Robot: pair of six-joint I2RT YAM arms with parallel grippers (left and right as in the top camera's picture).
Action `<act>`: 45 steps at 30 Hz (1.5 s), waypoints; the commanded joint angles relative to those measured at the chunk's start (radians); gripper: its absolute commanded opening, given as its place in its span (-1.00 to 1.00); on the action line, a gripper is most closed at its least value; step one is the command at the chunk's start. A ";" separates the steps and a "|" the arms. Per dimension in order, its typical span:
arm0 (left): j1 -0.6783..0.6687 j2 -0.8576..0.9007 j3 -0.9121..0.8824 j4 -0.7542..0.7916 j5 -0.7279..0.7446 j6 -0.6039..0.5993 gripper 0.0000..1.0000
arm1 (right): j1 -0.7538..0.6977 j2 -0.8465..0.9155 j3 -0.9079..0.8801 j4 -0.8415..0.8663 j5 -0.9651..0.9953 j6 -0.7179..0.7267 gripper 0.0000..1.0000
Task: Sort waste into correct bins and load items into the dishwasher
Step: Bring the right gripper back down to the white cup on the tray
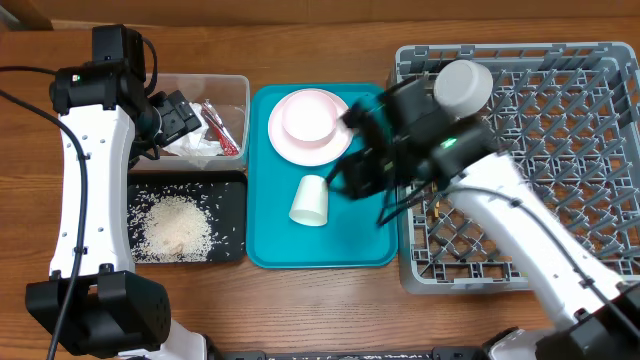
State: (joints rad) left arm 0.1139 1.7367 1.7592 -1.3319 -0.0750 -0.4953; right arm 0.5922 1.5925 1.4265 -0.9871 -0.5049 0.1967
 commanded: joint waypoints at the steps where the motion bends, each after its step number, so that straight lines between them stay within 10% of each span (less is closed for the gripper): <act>1: 0.003 -0.003 0.022 0.001 -0.003 0.001 1.00 | 0.115 0.003 -0.055 0.045 0.048 0.221 0.30; 7: 0.003 -0.003 0.022 0.001 -0.003 0.001 1.00 | 0.285 0.003 -0.193 0.196 0.254 0.562 1.00; 21: 0.003 -0.003 0.022 0.001 -0.003 0.001 1.00 | 0.355 0.003 -0.532 0.755 0.513 0.743 1.00; 45: 0.003 -0.003 0.022 0.001 -0.003 0.001 1.00 | 0.411 0.101 -0.539 0.864 0.529 1.016 1.00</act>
State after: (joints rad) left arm 0.1139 1.7367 1.7588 -1.3319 -0.0750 -0.4953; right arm 0.9859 1.6382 0.8925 -0.1535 0.0303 1.1553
